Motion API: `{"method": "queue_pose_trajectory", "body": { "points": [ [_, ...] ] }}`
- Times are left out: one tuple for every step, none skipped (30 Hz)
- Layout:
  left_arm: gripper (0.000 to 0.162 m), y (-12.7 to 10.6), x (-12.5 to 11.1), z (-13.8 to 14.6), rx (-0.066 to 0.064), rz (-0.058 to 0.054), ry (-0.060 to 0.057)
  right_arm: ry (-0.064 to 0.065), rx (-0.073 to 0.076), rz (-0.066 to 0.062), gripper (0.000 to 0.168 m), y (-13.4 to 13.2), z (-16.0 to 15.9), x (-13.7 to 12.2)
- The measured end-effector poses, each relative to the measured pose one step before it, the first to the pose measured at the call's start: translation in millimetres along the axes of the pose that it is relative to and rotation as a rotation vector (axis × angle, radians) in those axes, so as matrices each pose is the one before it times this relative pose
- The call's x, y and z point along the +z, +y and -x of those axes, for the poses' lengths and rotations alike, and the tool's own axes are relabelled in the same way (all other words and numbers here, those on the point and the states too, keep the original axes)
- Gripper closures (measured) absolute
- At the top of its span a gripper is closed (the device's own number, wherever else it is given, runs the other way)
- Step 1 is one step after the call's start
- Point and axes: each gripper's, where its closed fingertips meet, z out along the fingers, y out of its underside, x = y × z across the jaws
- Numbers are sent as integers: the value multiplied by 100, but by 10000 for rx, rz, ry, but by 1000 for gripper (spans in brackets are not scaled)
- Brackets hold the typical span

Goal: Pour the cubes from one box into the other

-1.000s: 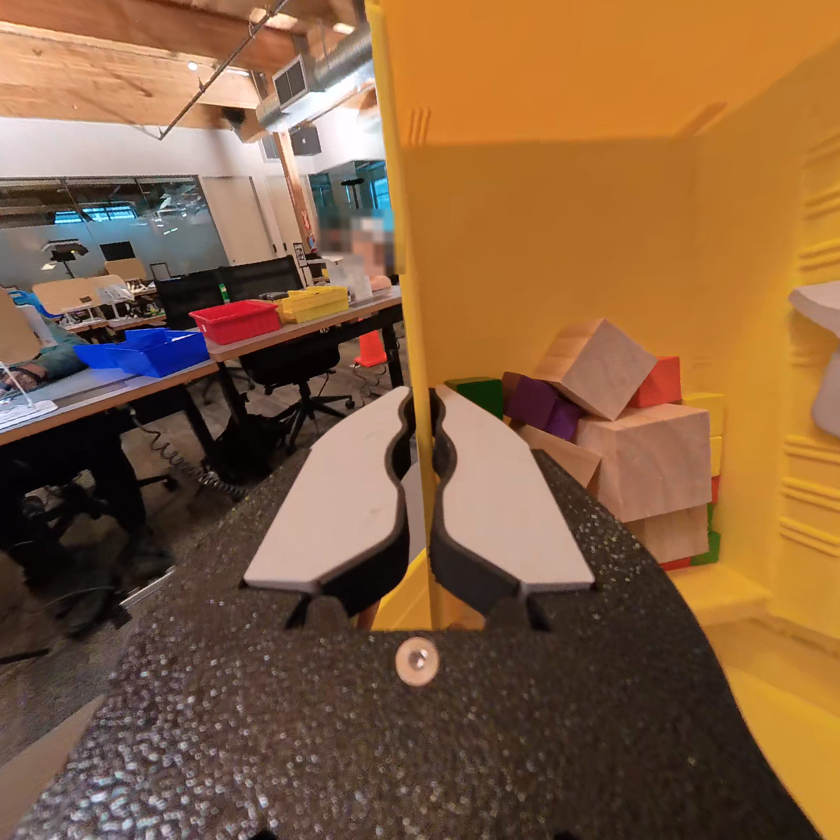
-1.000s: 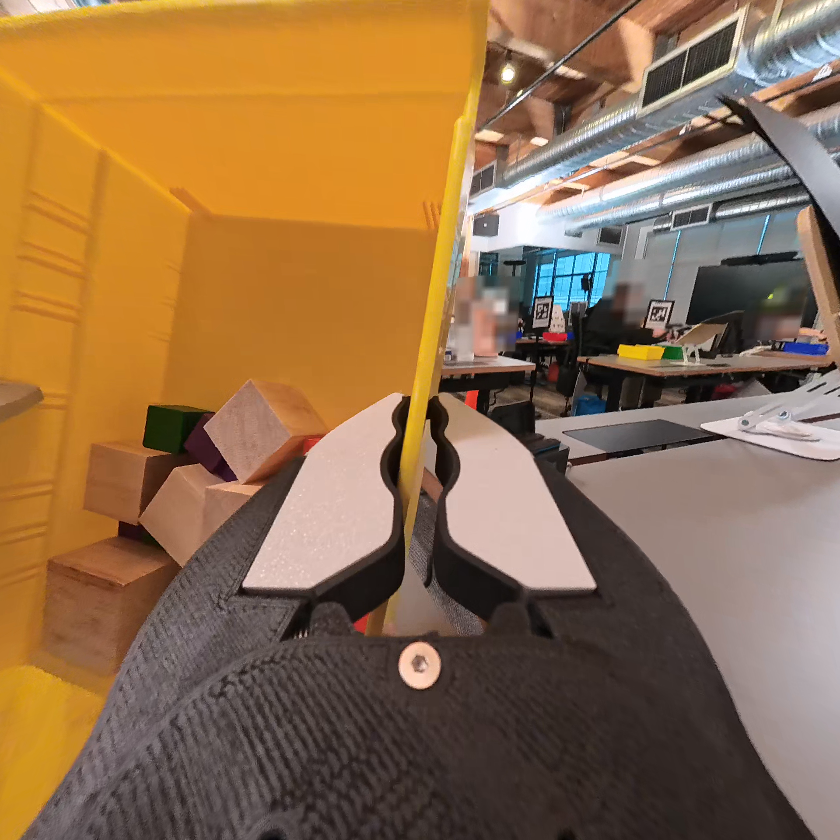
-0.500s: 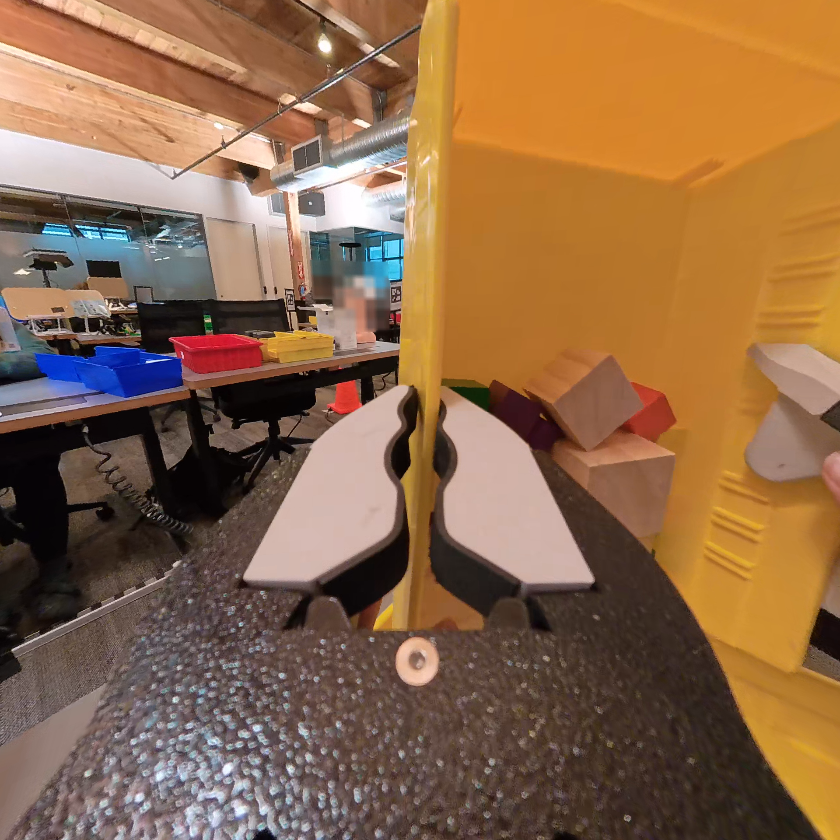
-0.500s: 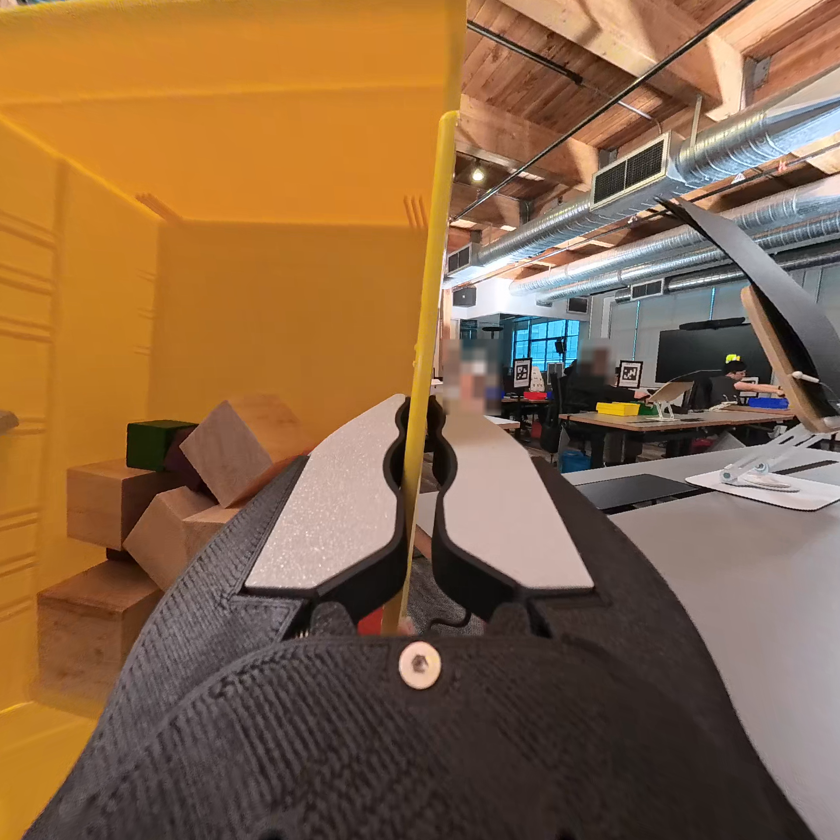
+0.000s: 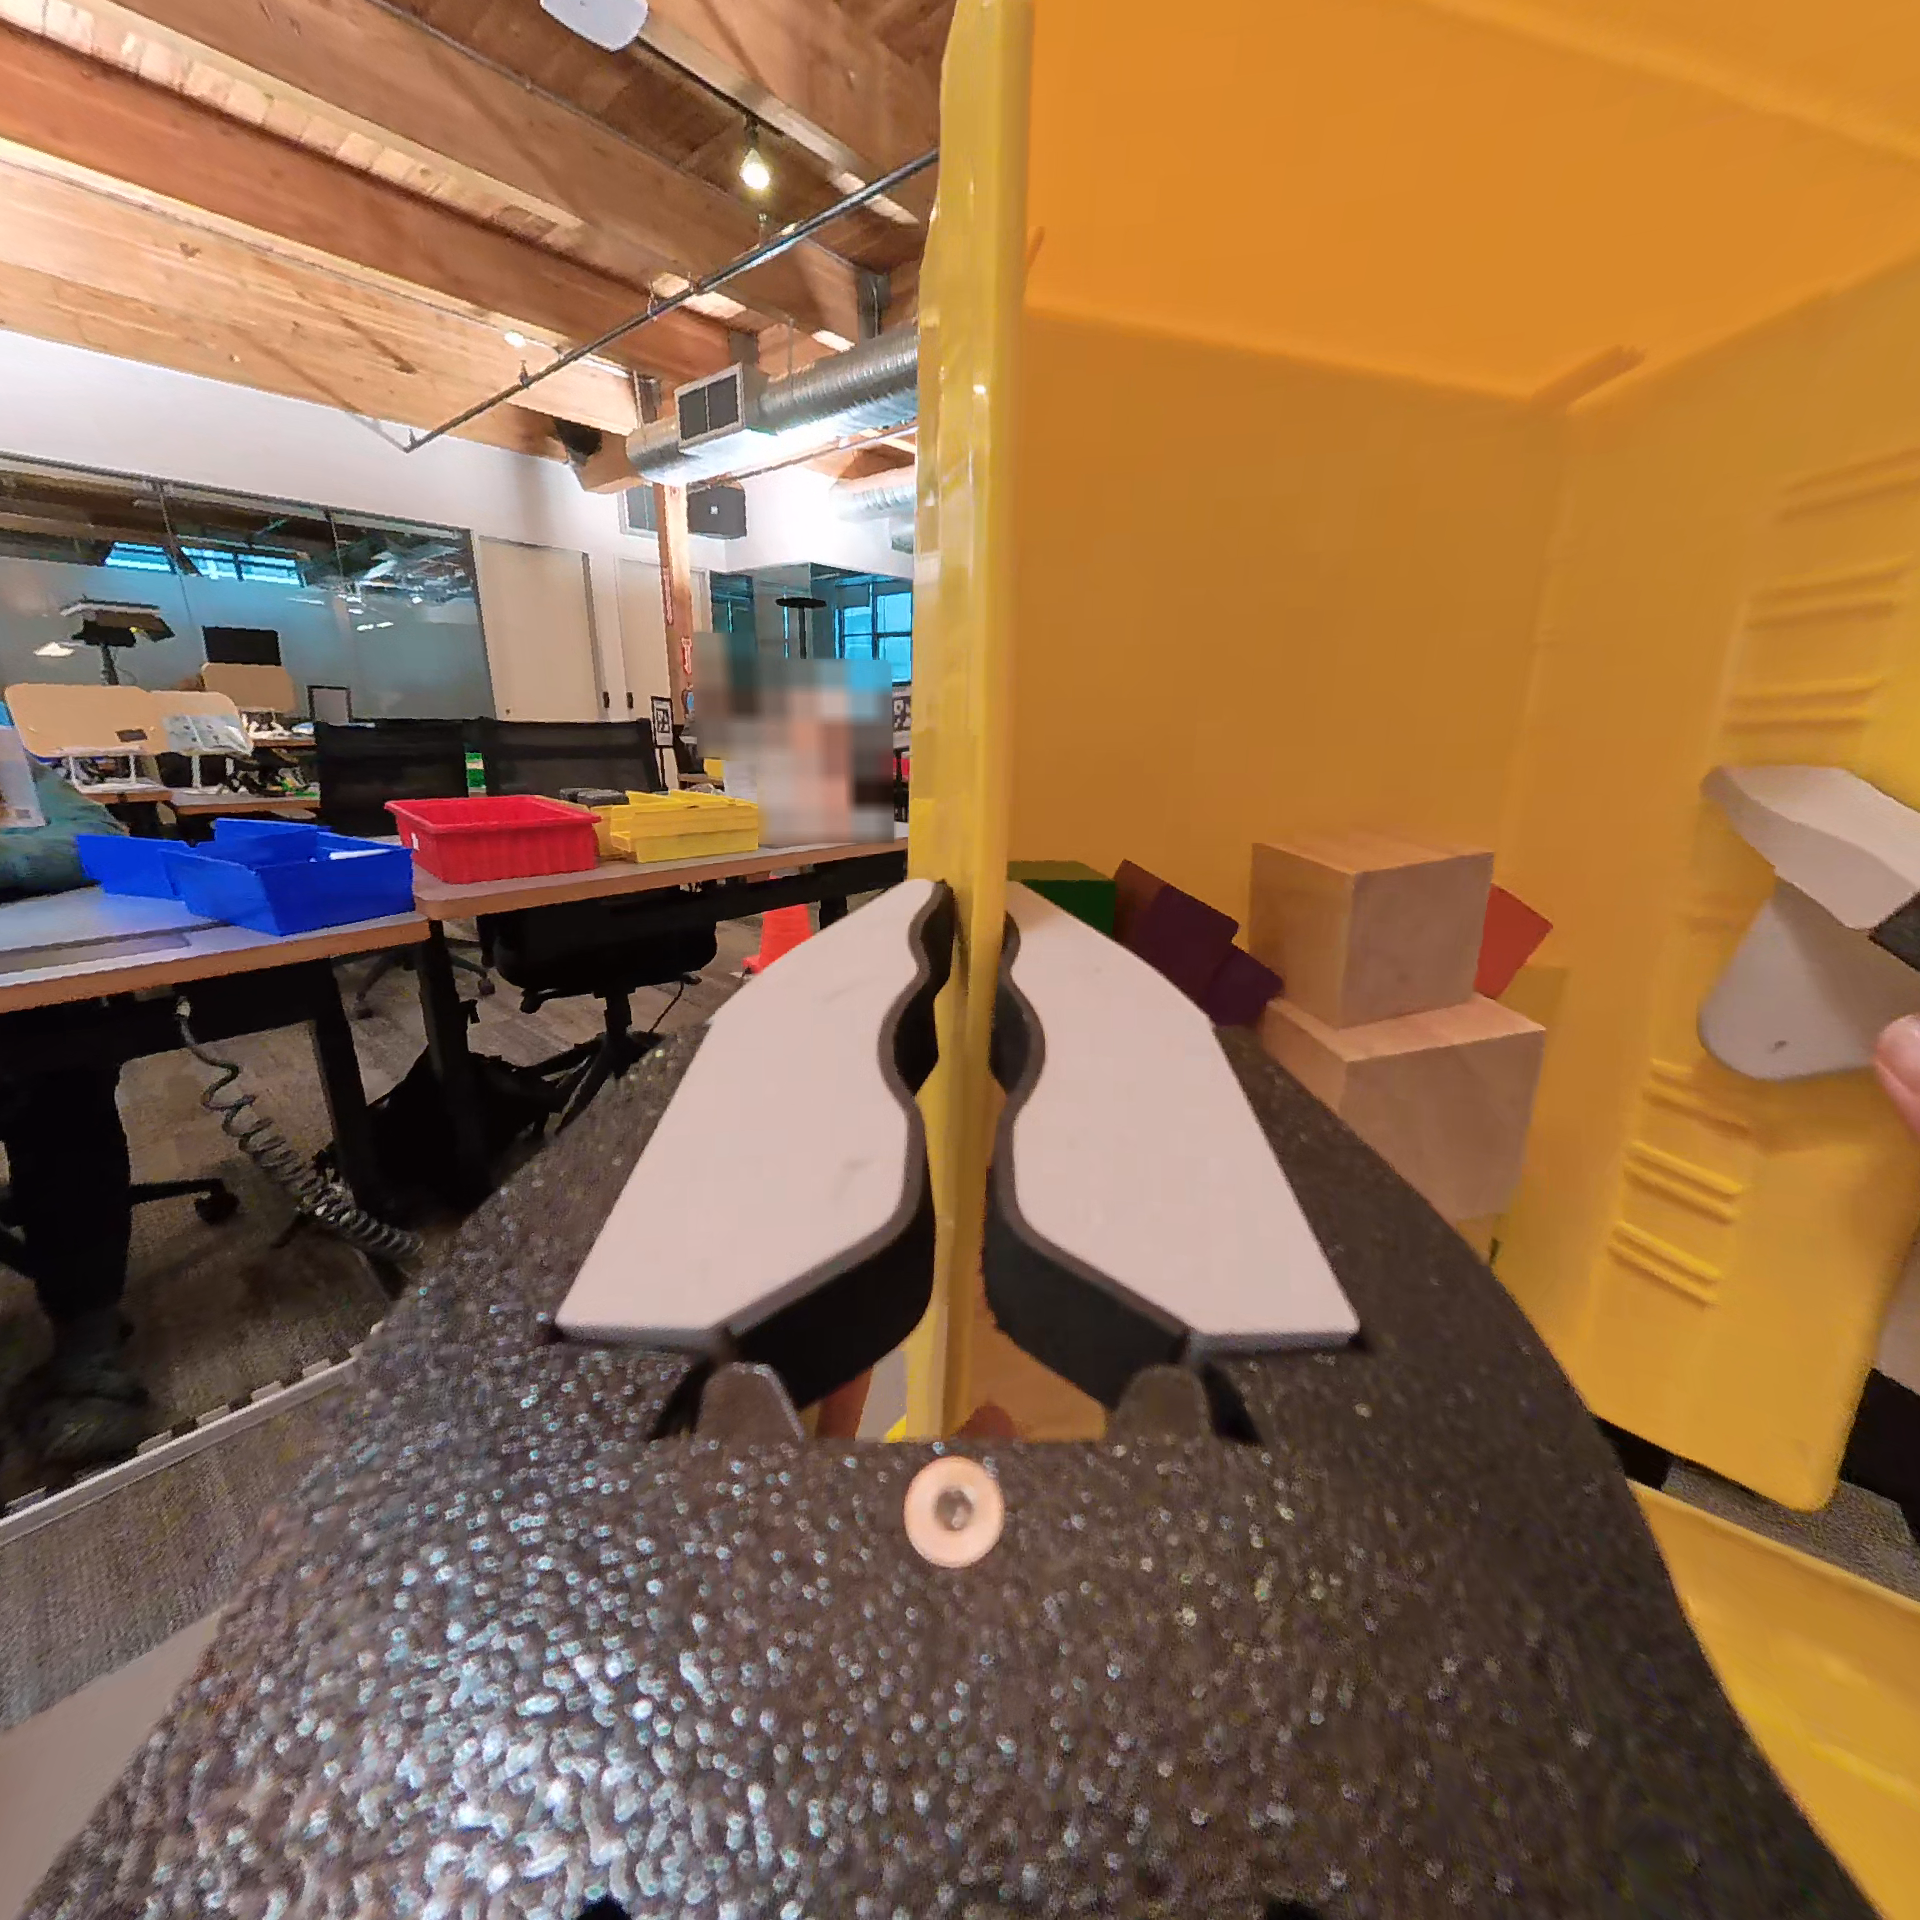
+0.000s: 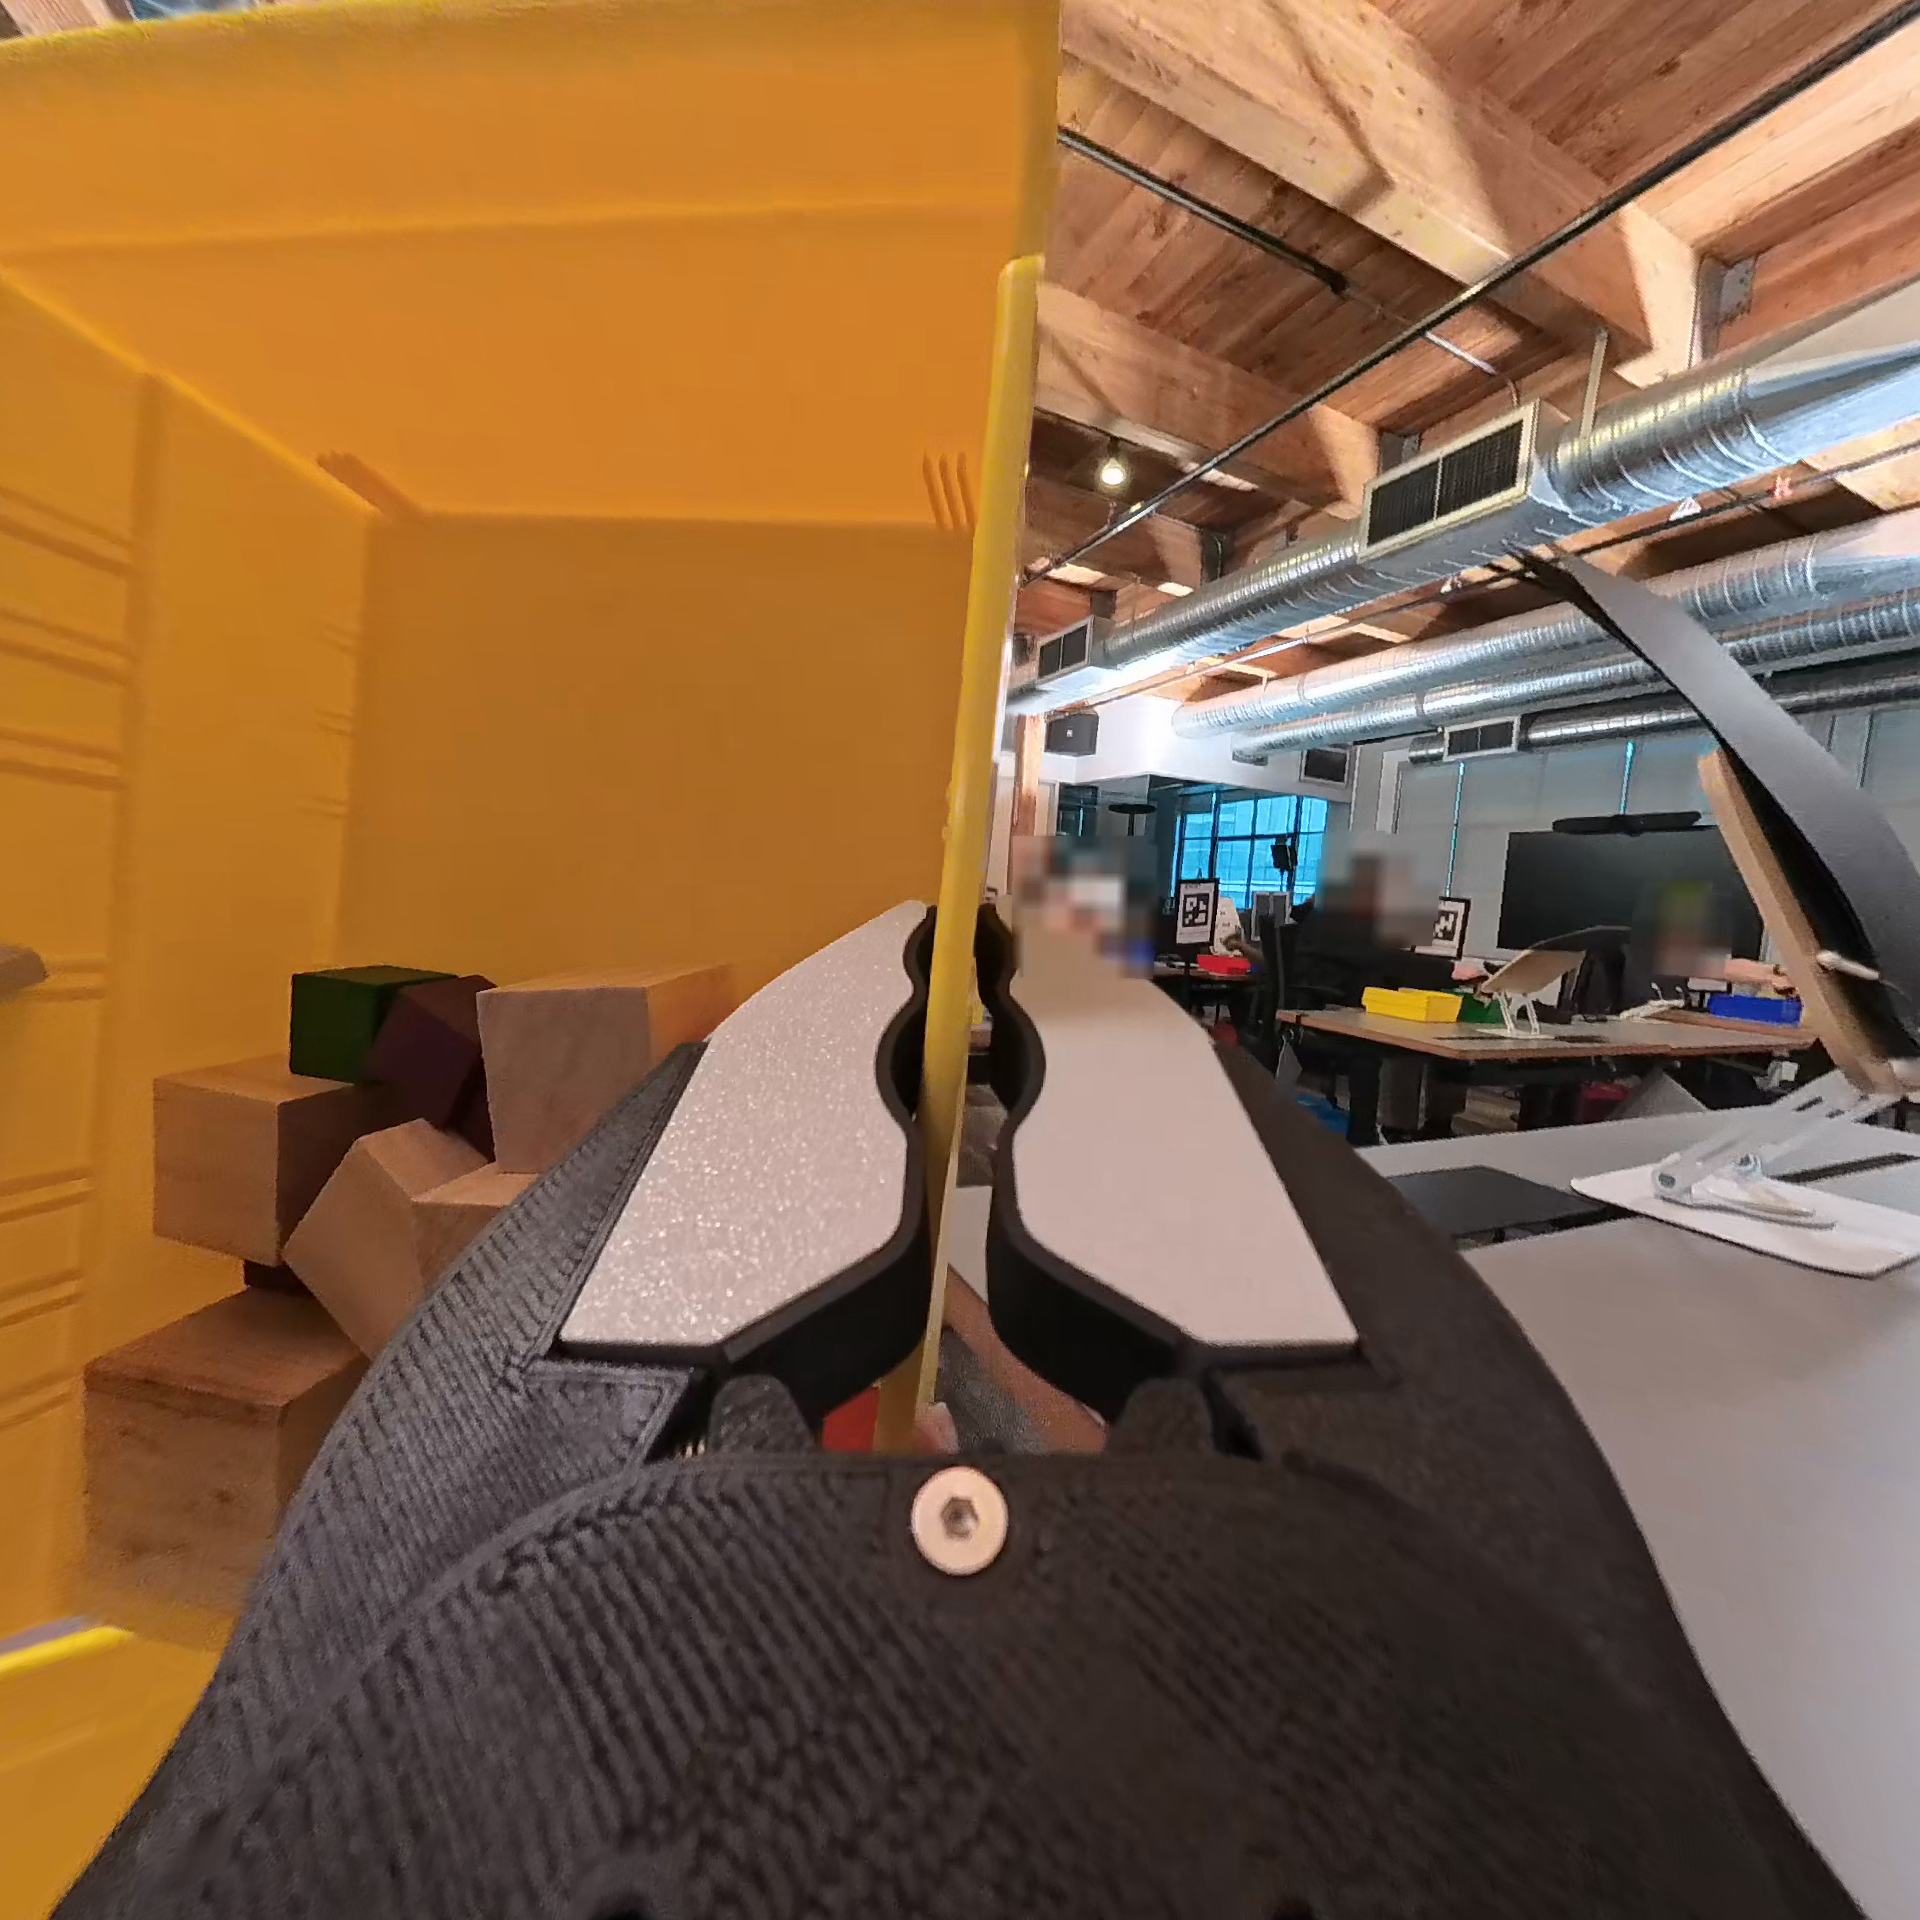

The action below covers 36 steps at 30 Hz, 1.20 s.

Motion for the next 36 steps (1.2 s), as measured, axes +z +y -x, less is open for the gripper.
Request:
{"method": "queue_pose_trajectory", "body": {
  "points": [
    [158, -211, 1, 87, -10, -131, 9, -64, 73, -104, 161, -201, 87, 155],
    [157, -136, 38, 88, -84, -107, 46, -46, 53, -48, 161, -80, 50, 101],
    [157, -32, 15, 118, -59, -7, 1, -58, -48, -15, 161, -36, 130, 73],
    [157, -27, -31, 95, -26, -10, -46, -36, -17, -38, 161, -85, 140, -2],
    [157, -75, -76, 40, -14, -93, 3, -5, -34, -143, 160, -243, 101, -81],
    [157, -49, -88, 28, -8, -120, 55, -15, -100, -174, 160, -302, 100, -99],
    [157, 76, -43, 80, -12, -88, 50, -37, -132, -133, 160, -280, 164, -65],
    [158, 197, -31, 132, -89, 4, 33, -46, -204, -49, 159, -172, 225, -4],
    [158, 227, -30, 176, -144, 52, -4, -49, -235, -51, 160, -146, 203, 0],
    [158, 213, -47, 94, -95, 20, 38, -32, -173, -93, 159, -143, 119, -9],
    [158, 283, -33, 62, -9, 79, 32, -43, -128, -37, 159, -1, 95, 6],
    [158, 302, -21, 72, 43, 119, -16, -44, -75, -32, 159, 144, 80, 11],
    [158, 309, 8, 45, 51, 123, -27, 4, 11, 59, 159, 323, -6, 28],
    [158, 267, 28, 13, 24, 106, -18, 44, 43, 121, 160, 392, -41, 3],
    [158, 230, 64, -10, -29, 90, -21, 49, 44, 97, 160, 348, 6, -53],
    [158, 462, 126, 78, 62, 278, -107, 11, 31, 101, 159, 419, 87, -50],
    [158, 571, 200, 76, 197, 337, -85, 66, -47, 119, 159, 461, -6, -39],
    [158, 632, 221, 37, 153, 320, -16, 30, -38, 107, 159, 406, -23, -34],
    [158, 713, 212, 74, 160, 392, -37, -16, -112, 77, 159, 305, 57, -11],
    [158, 601, 150, 93, 255, 305, -65, -50, -196, 27, 159, 165, 158, -18],
    [158, 250, 41, 66, 165, 26, -38, -31, -44, 5, 159, 62, 61, 10],
    [158, 44, -17, 46, -89, -35, 27, -57, 29, -22, 159, -12, 27, 36],
    [158, -85, -50, 45, -128, -44, 19, -43, -32, -13, 159, -43, 7, 56],
    [158, -139, -22, -2, 5, -40, 5, 1, -13, -18, 159, -124, -44, 70],
    [158, -130, 16, -14, 47, 0, -9, -14, -24, -56, 159, -203, -16, 72],
    [158, -180, 13, 3, -13, -22, 5, -15, 1, -61, 159, -233, -22, 48],
    [158, -245, -44, -4, -30, -63, 30, -14, -13, -73, 159, -239, -39, 12],
    [158, -276, -71, -21, 31, -81, 32, -11, -20, -88, 159, -230, -38, -5],
    [158, -325, -145, -65, 91, -93, 26, 13, -8, -102, 159, -297, -99, -47],
    [158, -438, -208, -133, 95, -198, 33, 53, -22, -140, 159, -405, -141, -98],
    [158, -495, -235, -148, 33, -257, 34, 71, -74, -175, 160, -466, -136, -120],
    [158, -316, -115, -127, 25, -179, 57, 30, -59, -168, 160, -388, -71, -85],
    [158, 87, 36, -8, -2, 25, 35, -62, -75, -87, 159, -134, 76, -1],
    [158, 368, 121, 62, -104, 181, 22, -54, -144, 57, 159, 192, 99, 67],
    [158, 322, 42, 12, -48, 167, 18, -1, -76, 124, 160, 262, -1, 38],
    [158, -77, -166, -71, 53, -1, -25, 15, 14, -20, 160, -70, -75, -58]
  ]
}}
